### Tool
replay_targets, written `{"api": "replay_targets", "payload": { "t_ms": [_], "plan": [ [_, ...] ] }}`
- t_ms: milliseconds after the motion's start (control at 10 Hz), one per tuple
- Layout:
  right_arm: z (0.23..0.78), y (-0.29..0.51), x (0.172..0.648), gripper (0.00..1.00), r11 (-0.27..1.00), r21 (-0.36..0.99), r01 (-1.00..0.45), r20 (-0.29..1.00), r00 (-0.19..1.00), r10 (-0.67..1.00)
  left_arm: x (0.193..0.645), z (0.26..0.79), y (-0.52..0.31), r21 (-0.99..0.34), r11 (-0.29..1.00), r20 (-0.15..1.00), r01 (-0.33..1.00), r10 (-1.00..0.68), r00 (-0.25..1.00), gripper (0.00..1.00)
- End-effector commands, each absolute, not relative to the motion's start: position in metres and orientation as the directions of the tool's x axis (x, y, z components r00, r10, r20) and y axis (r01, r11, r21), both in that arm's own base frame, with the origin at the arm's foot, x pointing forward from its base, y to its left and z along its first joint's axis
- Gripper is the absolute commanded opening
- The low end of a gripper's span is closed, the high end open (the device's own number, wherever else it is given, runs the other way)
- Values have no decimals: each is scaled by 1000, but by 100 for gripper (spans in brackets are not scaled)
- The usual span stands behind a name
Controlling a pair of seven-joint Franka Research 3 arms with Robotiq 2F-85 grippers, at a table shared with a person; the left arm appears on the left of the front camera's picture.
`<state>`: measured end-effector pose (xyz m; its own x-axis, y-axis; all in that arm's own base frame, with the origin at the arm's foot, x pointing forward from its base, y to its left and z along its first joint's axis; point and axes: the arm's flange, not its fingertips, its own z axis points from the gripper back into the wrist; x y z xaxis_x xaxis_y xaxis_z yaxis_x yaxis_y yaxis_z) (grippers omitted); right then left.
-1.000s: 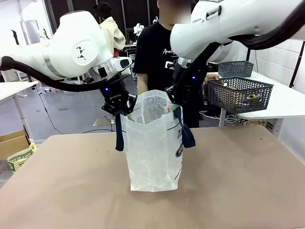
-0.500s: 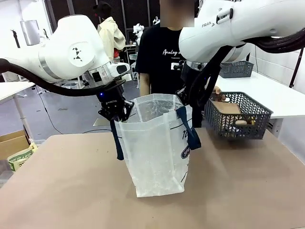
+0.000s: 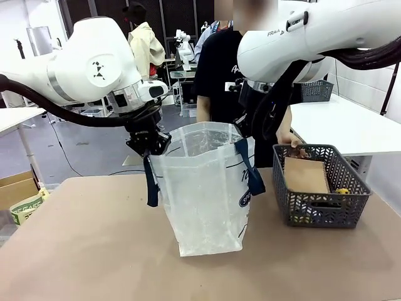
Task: Transfer purchased items from the store into the shopping bag.
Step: Open the Reusable shopping bag in the center of the table, then move the Reusable shopping bag to the right side of the table.
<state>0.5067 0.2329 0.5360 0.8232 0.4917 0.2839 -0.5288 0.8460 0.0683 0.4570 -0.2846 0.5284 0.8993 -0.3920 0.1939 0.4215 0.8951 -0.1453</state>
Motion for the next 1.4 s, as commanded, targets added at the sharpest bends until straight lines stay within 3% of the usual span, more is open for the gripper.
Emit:
{"api": "replay_targets", "payload": {
  "t_ms": [0,700,800,900,1300],
  "plan": [
    [533,222,504,0,829,72,-554,298,805,512,462,529,-267,-100,897,213,431,-404,890,0],
    [532,218,509,0,784,35,-619,302,755,582,476,524,-256,-61,870,183,489,-472,863,0],
    [527,223,509,0,765,26,-643,293,737,609,474,530,-256,-84,902,211,423,-399,893,0],
    [537,221,512,0,807,40,-589,291,780,554,474,530,-256,-84,902,211,423,-399,893,0],
    [537,221,512,0,807,40,-589,291,780,554,474,530,-256,-84,902,211,423,-399,893,0]
  ]
}}
